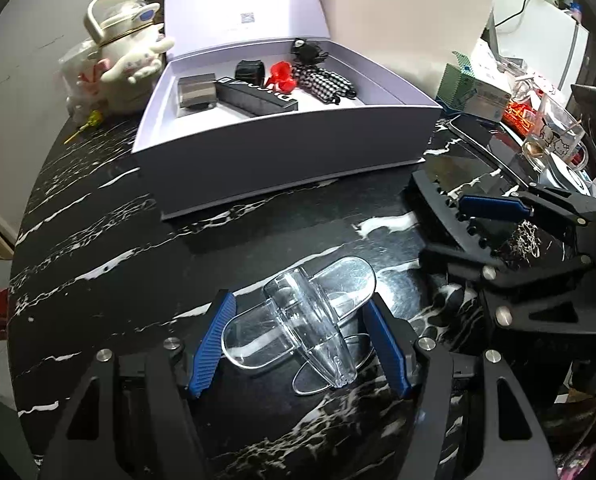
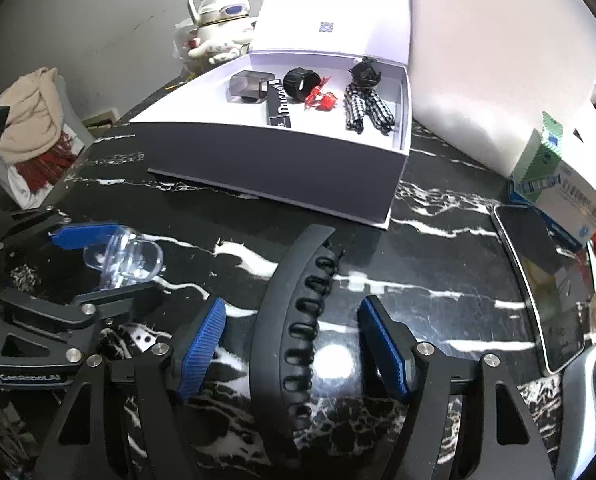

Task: Organize rigid objects
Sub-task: 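Grasp the clear plastic clip with the left gripper while the right grasps the black claw clip, then lift and carry the clear clip and black claw clip over the lavender box, then lower both clips into the box and open the right gripper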

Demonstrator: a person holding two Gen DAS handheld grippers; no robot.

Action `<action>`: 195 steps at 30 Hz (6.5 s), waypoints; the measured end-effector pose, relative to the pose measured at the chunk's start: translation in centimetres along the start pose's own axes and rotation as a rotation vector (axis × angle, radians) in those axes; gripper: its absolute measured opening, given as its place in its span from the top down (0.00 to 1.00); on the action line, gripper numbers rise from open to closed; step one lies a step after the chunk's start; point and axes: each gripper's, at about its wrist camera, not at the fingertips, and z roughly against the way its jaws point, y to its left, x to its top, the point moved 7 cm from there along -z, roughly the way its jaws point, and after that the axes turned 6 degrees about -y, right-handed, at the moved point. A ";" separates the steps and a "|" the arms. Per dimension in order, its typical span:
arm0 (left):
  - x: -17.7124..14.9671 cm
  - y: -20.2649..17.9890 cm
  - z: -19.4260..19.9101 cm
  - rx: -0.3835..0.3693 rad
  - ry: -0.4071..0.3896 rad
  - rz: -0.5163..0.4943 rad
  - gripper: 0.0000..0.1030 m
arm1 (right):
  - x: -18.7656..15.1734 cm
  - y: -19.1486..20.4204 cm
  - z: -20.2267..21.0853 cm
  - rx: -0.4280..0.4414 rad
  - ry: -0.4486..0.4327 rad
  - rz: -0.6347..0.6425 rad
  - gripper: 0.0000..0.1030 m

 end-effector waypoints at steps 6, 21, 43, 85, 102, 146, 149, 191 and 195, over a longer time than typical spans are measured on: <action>0.0 0.2 -0.1 0.006 -0.007 0.010 0.36 | 0.2 0.4 0.0 -0.008 -0.019 0.023 0.72; -0.5 0.1 0.6 -0.018 -0.002 0.030 0.36 | -1.0 1.0 1.4 0.034 -0.018 -0.011 0.72; -0.8 -1.1 4.3 -0.001 -0.062 0.021 0.36 | -1.9 1.6 4.2 0.056 -0.050 -0.011 0.72; 9.2 1.2 4.7 -0.026 -0.122 0.048 0.36 | 6.6 -0.2 5.2 0.156 -0.132 0.010 0.72; 14.3 2.0 1.4 -0.031 -0.133 0.029 0.36 | 11.3 -2.7 2.5 0.164 -0.149 0.020 0.72; 22.2 7.9 -9.1 0.005 -0.101 -0.043 0.36 | 20.0 -5.3 -7.3 0.110 -0.150 0.067 0.72; 22.1 7.6 -10.0 0.001 -0.085 -0.047 0.36 | 19.8 -5.3 -8.0 0.113 -0.139 0.073 0.72; 17.8 4.6 -12.2 0.028 0.036 -0.101 0.36 | 16.7 -4.8 -11.7 0.116 0.039 0.053 0.71; 17.0 5.7 -12.0 -0.023 0.051 -0.036 0.36 | 17.0 -4.5 -12.1 0.108 0.039 0.056 0.71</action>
